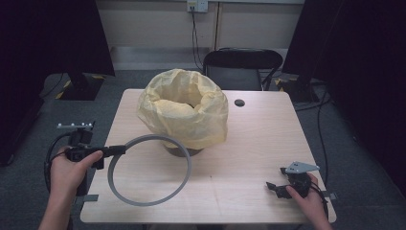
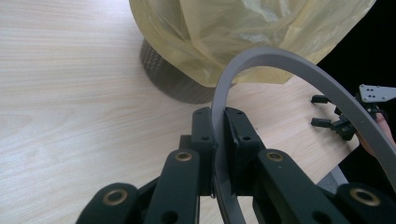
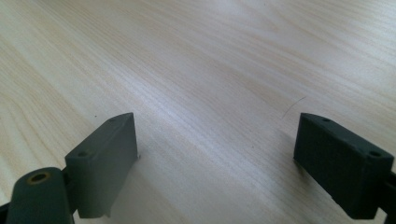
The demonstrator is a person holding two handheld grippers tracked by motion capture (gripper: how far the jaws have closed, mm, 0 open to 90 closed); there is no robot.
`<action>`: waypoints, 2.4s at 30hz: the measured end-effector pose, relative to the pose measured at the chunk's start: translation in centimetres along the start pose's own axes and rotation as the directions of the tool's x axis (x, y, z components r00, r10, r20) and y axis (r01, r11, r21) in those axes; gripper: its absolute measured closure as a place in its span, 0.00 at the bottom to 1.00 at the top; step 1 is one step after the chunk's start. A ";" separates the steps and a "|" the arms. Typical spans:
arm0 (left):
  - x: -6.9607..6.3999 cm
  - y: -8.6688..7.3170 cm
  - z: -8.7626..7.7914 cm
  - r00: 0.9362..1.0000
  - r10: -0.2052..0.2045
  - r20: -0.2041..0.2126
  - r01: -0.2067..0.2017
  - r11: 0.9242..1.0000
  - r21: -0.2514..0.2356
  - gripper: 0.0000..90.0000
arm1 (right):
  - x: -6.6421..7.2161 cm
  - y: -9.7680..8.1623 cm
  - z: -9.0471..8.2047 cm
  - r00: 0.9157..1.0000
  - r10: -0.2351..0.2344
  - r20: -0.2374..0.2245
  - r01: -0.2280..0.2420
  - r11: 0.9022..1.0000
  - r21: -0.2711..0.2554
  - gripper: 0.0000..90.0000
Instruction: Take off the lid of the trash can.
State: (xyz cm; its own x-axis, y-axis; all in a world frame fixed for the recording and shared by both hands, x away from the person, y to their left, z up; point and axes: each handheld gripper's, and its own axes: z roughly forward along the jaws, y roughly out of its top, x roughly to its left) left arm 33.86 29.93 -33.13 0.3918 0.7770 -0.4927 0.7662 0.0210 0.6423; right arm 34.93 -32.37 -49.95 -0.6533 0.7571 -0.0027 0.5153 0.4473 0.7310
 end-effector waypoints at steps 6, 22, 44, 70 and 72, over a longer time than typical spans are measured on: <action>0.6 -0.8 1.2 1.000 -0.002 -0.011 0.002 1.000 0.013 0.93 | 0.0 0.0 0.0 1.000 0.001 -0.001 -0.001 1.000 0.000 0.14; 2.0 -2.9 4.9 0.999 0.005 -0.038 -0.004 1.000 0.022 0.92 | 0.0 0.0 0.0 1.000 0.000 0.000 0.000 1.000 0.000 0.14; 5.2 -5.9 9.0 0.995 -0.041 -0.090 0.045 0.998 0.048 0.92 | 0.0 0.0 0.0 1.000 0.000 0.000 0.000 1.000 0.000 0.14; 7.3 -7.7 10.5 0.987 -0.002 -0.162 0.007 1.000 0.029 0.92 | 0.0 0.0 0.0 1.000 0.000 0.003 0.000 1.000 -0.001 0.14; 7.3 -7.8 10.7 0.986 -0.004 -0.164 0.009 1.000 0.029 0.92 | 0.0 0.0 0.0 1.000 0.001 0.003 -0.001 1.000 -0.001 0.14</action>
State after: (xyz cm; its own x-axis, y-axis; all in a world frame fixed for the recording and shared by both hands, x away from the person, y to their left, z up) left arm 36.24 28.74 -48.02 0.2996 0.8695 -0.3926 0.7843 0.0098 0.6204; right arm 34.92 -32.36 -49.95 -0.6514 0.7587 -0.0043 0.5152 0.4466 0.7315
